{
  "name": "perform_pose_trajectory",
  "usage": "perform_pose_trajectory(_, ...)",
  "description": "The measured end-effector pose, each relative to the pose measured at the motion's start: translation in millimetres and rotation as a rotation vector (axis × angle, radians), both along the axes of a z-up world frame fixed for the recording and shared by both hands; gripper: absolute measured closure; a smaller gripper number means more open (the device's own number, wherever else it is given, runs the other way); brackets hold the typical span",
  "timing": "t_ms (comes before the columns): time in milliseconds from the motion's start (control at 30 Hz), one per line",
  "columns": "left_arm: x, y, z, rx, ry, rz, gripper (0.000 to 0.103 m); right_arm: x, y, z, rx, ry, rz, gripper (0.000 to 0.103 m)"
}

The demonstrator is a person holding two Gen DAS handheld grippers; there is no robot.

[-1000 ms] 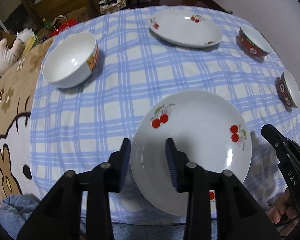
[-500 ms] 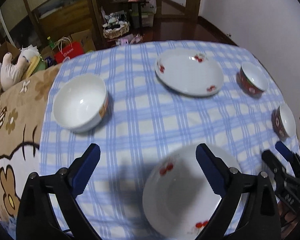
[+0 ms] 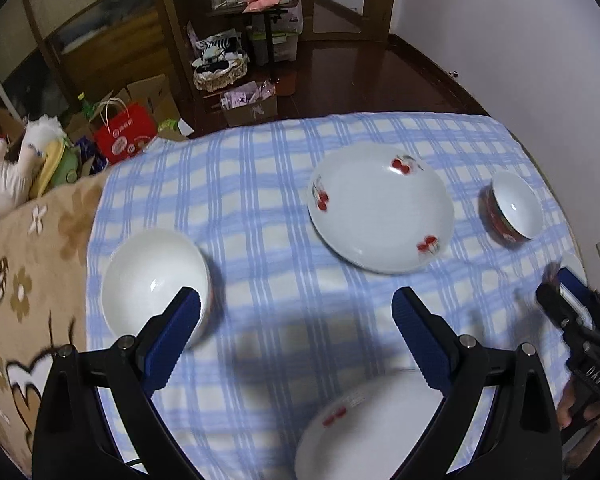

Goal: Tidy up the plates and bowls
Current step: 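Grasp a cherry plate rim with the left gripper while the right gripper grasps another cherry plate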

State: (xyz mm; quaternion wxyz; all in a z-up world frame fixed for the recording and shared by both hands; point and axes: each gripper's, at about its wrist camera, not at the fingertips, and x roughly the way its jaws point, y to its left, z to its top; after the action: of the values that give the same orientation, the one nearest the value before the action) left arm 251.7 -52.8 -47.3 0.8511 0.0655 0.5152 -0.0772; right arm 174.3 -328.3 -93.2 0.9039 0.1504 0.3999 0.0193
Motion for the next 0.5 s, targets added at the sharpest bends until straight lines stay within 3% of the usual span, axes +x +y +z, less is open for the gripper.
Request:
perform_pose_trajectory(233, 55.1, -7.3, -23.3, 0.064, 0.007, -0.012, 0.008, 59.8, 4.7, 2.7, -0.012, 0.028, 0.060, 0.008)
perform_pose_trajectory(500, 101.0, -14.5, -59.7, 0.085, 0.045, -0.005, 0.008, 120.3, 17.1, -14.9, -0.046, 0.055, 0.096, 0.008)
